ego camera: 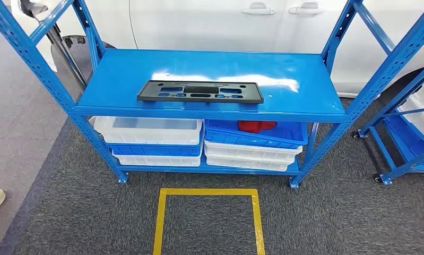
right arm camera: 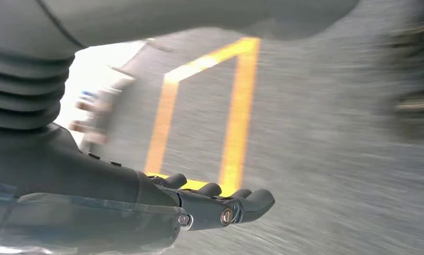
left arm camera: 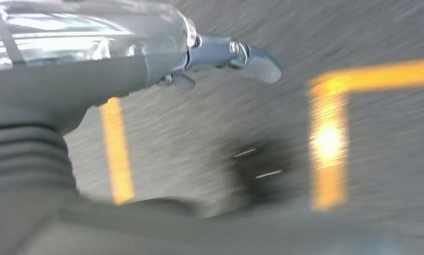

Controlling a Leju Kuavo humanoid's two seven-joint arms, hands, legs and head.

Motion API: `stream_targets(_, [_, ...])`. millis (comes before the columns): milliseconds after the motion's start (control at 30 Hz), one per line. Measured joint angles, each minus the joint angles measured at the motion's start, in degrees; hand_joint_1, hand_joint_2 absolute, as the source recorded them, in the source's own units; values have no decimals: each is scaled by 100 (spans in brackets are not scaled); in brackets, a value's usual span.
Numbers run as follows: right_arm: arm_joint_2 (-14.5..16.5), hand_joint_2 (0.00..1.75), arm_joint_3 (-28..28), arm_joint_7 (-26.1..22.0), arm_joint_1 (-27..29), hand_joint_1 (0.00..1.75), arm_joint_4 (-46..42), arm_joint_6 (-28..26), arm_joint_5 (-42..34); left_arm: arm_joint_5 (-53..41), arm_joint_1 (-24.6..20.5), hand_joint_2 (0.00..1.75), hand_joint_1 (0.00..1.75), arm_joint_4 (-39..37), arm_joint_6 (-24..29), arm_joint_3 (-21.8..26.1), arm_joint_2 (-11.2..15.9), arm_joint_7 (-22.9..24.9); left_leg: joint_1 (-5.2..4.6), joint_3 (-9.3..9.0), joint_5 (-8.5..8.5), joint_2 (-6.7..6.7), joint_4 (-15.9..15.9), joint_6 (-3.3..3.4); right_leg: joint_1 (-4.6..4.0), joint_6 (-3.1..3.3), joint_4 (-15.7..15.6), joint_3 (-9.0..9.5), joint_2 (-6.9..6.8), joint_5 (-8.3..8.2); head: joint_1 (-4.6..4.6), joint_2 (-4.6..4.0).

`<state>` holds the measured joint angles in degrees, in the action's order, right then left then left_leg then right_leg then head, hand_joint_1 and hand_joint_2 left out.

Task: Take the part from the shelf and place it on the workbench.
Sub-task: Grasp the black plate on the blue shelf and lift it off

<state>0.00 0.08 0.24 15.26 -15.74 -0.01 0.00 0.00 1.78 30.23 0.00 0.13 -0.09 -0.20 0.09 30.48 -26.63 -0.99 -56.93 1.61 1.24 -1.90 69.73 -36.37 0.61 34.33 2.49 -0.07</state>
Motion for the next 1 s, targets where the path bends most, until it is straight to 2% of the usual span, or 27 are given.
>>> stream_targets(100, [-3,175,1,2,158,0,226,-2,0,0,-146,175,0,214,0,2,1,-1,-32,7,-7,-28,-8,17,-5,9,437,-235,-1,89,0,0])
stream_targets(133, [-5,175,1,2,197,0,287,-3,0,0,-178,175,0,271,0,2,2,-1,-44,3,-12,-38,-11,21,-12,22,382,-221,-1,-5,0,0])
stream_targets(167, [-8,175,1,0,196,0,308,-4,0,0,-171,175,0,293,0,2,2,0,-53,-9,-17,-43,-13,21,-23,44,121,-100,-1,-184,0,0])
stream_targets(200, [-10,175,1,-4,148,0,275,-5,1,0,-120,175,0,268,0,2,0,1,-57,-24,-24,-39,-13,15,-40,78,-291,102,-2,-394,0,0])
stream_targets(267, [-15,175,1,-17,-67,0,96,-6,1,0,85,175,0,111,0,2,-10,9,-79,-25,-53,-10,-23,-14,-84,138,-976,440,-19,-660,0,1])
stream_targets(300, [-17,175,1,-23,-213,0,-44,-5,1,0,224,175,0,-22,0,2,-15,13,-85,-20,-68,6,-27,-31,-99,160,-1134,517,-27,-700,0,1])
stream_targets(400, [-7,175,-2,-37,-643,0,-504,-3,1,-9,644,175,0,-474,-1,20,-19,29,-85,-48,-94,41,-52,-99,-89,207,-1213,529,-12,-716,1,0])
stream_targets(433, [-1,175,-4,-42,-748,0,-578,-8,1,-36,723,175,0,-563,-3,70,-20,24,-81,-21,-152,50,-131,-134,-73,224,-1235,539,-14,-724,2,0])
stream_targets(467, [4,175,-6,-45,-812,0,-598,-23,5,-88,734,175,0,-604,-5,164,-20,5,-68,79,-280,57,-332,-179,-53,239,-1255,555,-50,-732,2,0])
stream_targets(567, [7,175,-7,-40,-861,0,-550,-115,27,-330,598,175,0,-639,-14,543,-24,-94,12,570,-783,64,-1309,-305,-46,264,-1263,555,-223,-720,2,0])
stream_targets(600, [7,175,-6,-42,-862,0,-542,-151,38,-414,563,175,0,-654,-19,653,-24,-127,34,686,-860,64,-1561,-331,-45,267,-1262,552,-243,-718,2,0])
stream_targets(633, [7,175,-4,-49,-864,0,-534,-186,53,-501,535,175,0,-672,-26,760,-24,-158,55,736,-856,65,-1684,-353,-41,268,-1261,551,-241,-717,2,0])
stream_targets(667, [7,175,0,-59,-871,0,-525,-222,72,-601,509,175,0,-692,-32,883,-24,-190,77,701,-762,65,-1638,-370,-33,265,-1259,558,-225,-715,2,0])
stream_targets(700, [9,175,9,-77,-882,0,-514,-264,92,-720,481,175,0,-715,-40,1032,-25,-231,101,590,-588,65,-1435,-387,-22,259,-1257,570,-195,-711,2,0])
stream_targets(767, [17,87,33,-127,-912,0,-490,-345,125,-958,418,175,0,-764,-54,1339,-32,-309,119,202,-194,64,-653,-395,-9,218,-1249,606,-126,-695,2,0])
stream_targets(800, [23,44,50,-161,-933,0,-475,-390,140,-1079,371,131,0,-791,-64,1495,-37,-354,110,49,-97,61,-319,-369,-11,182,-1239,609,-98,-689,2,1])
stream_targets(833, [28,0,68,-198,-957,0,-458,-436,158,-1201,318,87,0,-817,-79,1652,-44,-398,95,-29,-71,59,-129,-331,-15,140,-1233,603,-84,-689,1,1])
stream_targets(900, [39,0,106,-291,-1025,0,-423,-528,199,-1439,217,0,0,-864,-109,1960,-61,-483,67,-35,-109,56,-49,-227,-19,56,-1232,582,-72,-702,1,1])
stream_targets(967, [50,0,134,-416,-1115,0,-398,-611,227,-1679,142,0,0,-907,-127,2266,-93,-565,70,-41,-84,63,-30,-133,-2,-9,-1166,558,-72,-649,1,0])
stream_targets(1000, [60,0,149,-495,-1168,0,-389,-645,238,-1800,104,0,0,-931,-131,2420,-109,-606,73,-47,-68,69,-14,-88,5,-27,-1001,484,-71,-542,1,0])
